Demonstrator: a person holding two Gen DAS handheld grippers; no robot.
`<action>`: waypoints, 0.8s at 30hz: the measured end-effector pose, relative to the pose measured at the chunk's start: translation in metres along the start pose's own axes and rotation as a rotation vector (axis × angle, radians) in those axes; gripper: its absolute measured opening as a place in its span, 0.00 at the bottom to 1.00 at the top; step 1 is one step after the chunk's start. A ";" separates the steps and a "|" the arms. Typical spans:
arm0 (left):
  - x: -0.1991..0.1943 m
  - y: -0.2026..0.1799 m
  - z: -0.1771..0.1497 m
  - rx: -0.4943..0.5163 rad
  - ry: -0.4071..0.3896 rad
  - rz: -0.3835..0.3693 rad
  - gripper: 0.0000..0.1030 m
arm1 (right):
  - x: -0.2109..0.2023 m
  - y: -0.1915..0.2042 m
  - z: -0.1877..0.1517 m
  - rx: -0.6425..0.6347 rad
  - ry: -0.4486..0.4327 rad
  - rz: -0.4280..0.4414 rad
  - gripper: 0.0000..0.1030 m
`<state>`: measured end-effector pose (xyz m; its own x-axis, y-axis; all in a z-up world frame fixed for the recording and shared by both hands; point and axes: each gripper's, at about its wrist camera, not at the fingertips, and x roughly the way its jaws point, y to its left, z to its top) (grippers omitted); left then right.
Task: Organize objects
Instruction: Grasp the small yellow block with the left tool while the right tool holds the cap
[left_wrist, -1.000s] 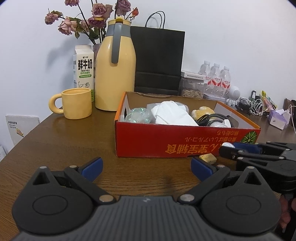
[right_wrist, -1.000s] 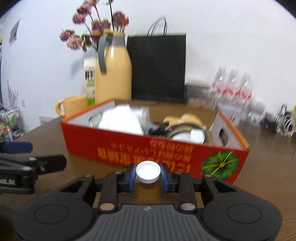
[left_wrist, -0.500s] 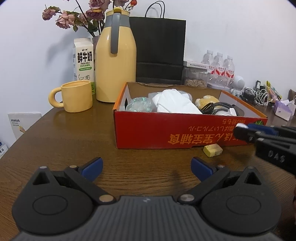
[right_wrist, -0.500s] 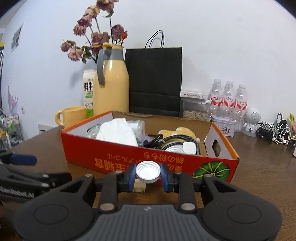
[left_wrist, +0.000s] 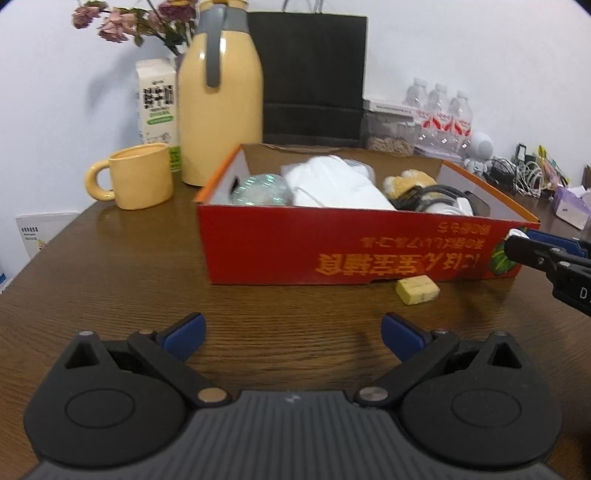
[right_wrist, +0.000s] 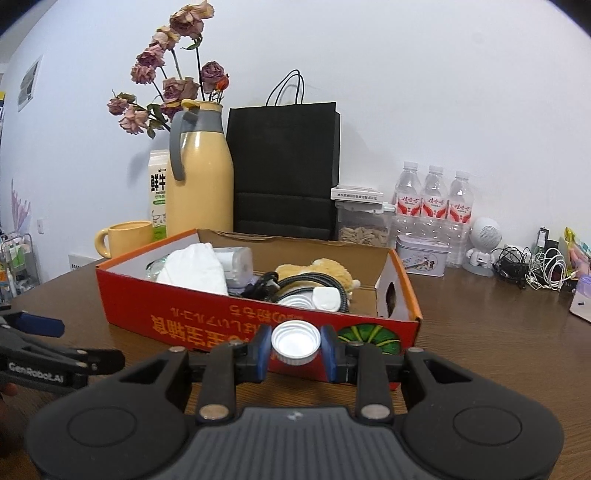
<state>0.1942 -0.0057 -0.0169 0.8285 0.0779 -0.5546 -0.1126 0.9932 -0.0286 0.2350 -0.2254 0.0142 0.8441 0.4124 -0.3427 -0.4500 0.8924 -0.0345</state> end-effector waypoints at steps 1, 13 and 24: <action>0.002 -0.004 0.000 0.005 0.004 -0.005 1.00 | 0.000 -0.002 0.000 -0.001 0.003 -0.001 0.27; 0.018 -0.045 0.008 0.020 0.018 -0.016 1.00 | 0.001 -0.026 -0.002 0.009 0.012 -0.018 0.27; 0.039 -0.068 0.017 0.000 0.054 0.025 1.00 | 0.003 -0.033 -0.004 0.017 0.019 -0.029 0.27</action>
<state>0.2429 -0.0688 -0.0225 0.7945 0.0981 -0.5993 -0.1328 0.9910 -0.0139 0.2509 -0.2544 0.0108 0.8510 0.3831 -0.3591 -0.4203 0.9069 -0.0285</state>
